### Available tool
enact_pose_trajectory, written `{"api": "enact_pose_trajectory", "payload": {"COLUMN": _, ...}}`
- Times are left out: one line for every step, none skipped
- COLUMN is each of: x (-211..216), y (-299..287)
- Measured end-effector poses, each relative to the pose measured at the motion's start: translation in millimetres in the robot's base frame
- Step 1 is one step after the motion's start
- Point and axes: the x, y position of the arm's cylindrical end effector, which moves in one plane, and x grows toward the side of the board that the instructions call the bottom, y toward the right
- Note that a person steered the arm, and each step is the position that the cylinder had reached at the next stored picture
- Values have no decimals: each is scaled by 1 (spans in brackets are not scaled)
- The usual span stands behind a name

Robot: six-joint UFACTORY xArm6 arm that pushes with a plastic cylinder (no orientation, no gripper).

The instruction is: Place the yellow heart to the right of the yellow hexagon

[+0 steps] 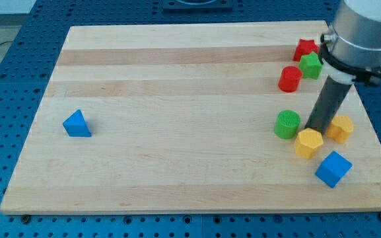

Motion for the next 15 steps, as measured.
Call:
{"api": "enact_pose_trajectory", "payload": {"x": -24, "y": 11}}
{"api": "enact_pose_trajectory", "payload": {"x": -43, "y": 43}}
{"api": "enact_pose_trajectory", "payload": {"x": -43, "y": 88}}
{"api": "enact_pose_trajectory", "payload": {"x": -36, "y": 80}}
{"api": "enact_pose_trajectory", "payload": {"x": -55, "y": 51}}
{"api": "enact_pose_trajectory", "payload": {"x": -63, "y": 83}}
{"api": "enact_pose_trajectory", "payload": {"x": -61, "y": 153}}
{"api": "enact_pose_trajectory", "payload": {"x": -56, "y": 152}}
{"api": "enact_pose_trajectory", "payload": {"x": -28, "y": 121}}
{"api": "enact_pose_trajectory", "payload": {"x": -20, "y": 60}}
{"api": "enact_pose_trajectory", "payload": {"x": -20, "y": 30}}
{"api": "enact_pose_trajectory", "payload": {"x": -20, "y": 47}}
{"api": "enact_pose_trajectory", "payload": {"x": -5, "y": 48}}
{"api": "enact_pose_trajectory", "payload": {"x": -4, "y": 49}}
{"api": "enact_pose_trajectory", "payload": {"x": -32, "y": 63}}
